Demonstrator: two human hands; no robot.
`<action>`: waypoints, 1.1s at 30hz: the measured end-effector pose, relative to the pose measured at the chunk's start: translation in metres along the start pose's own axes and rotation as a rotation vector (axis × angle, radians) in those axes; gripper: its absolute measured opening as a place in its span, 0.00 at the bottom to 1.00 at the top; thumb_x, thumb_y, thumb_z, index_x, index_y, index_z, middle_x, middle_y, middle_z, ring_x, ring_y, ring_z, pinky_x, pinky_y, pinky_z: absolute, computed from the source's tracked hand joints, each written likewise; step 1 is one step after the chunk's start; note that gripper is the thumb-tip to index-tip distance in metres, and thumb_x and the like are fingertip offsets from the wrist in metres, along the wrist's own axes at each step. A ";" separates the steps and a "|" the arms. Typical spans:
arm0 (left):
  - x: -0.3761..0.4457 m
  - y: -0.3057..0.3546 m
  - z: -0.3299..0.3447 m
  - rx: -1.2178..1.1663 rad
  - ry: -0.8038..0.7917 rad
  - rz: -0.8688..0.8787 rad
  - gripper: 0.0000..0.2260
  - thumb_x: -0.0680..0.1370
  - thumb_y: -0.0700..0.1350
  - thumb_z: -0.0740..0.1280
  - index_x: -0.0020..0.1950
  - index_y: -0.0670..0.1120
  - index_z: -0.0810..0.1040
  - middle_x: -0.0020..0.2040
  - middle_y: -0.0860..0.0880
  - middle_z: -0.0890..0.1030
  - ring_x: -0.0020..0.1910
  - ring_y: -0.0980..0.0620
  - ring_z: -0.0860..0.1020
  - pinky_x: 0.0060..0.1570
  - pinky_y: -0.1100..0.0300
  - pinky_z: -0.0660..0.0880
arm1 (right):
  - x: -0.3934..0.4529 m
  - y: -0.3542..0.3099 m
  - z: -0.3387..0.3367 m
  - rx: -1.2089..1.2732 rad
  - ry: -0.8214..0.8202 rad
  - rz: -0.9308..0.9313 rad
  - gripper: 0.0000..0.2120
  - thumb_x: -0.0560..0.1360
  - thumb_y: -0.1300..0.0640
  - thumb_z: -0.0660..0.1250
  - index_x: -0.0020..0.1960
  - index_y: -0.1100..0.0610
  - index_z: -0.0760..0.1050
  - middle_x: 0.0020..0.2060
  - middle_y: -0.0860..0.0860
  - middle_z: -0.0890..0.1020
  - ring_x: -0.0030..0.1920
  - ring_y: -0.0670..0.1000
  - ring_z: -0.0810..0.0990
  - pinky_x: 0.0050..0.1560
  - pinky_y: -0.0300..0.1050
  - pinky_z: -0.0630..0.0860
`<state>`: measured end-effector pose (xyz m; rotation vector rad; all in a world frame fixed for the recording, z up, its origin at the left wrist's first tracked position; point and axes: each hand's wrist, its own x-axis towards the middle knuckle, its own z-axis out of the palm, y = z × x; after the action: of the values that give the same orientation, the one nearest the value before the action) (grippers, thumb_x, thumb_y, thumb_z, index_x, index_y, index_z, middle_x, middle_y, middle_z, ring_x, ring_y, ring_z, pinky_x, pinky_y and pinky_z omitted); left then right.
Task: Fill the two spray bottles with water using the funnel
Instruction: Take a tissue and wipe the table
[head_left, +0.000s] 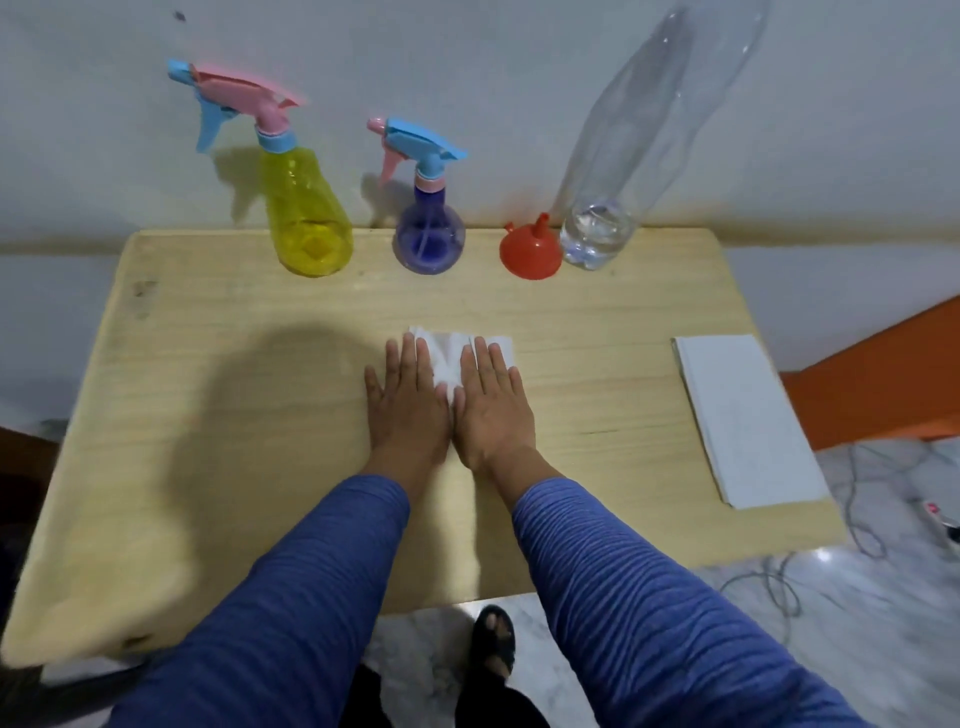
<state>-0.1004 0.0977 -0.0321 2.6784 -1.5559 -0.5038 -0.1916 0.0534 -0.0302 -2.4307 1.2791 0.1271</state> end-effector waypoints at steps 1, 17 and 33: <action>0.001 0.018 0.003 -0.008 0.004 0.010 0.26 0.82 0.50 0.43 0.75 0.41 0.35 0.77 0.46 0.36 0.76 0.46 0.36 0.73 0.46 0.40 | -0.003 0.018 -0.005 -0.002 0.004 0.008 0.26 0.82 0.49 0.42 0.77 0.58 0.41 0.77 0.51 0.42 0.77 0.50 0.39 0.76 0.47 0.38; -0.010 0.160 0.043 0.012 0.060 0.296 0.25 0.83 0.49 0.43 0.77 0.41 0.44 0.78 0.45 0.43 0.77 0.46 0.42 0.72 0.45 0.41 | -0.057 0.157 -0.028 0.022 0.074 0.225 0.26 0.82 0.51 0.41 0.76 0.59 0.39 0.77 0.52 0.41 0.77 0.51 0.38 0.75 0.47 0.38; -0.056 -0.087 0.005 0.130 0.027 0.069 0.24 0.83 0.49 0.43 0.76 0.42 0.41 0.78 0.46 0.43 0.77 0.47 0.41 0.72 0.45 0.41 | -0.051 -0.070 0.039 0.042 -0.007 -0.040 0.26 0.82 0.53 0.44 0.77 0.60 0.41 0.77 0.54 0.40 0.77 0.53 0.37 0.74 0.47 0.36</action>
<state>-0.0537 0.1900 -0.0360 2.6983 -1.7243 -0.3753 -0.1608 0.1431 -0.0322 -2.4164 1.2168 0.0970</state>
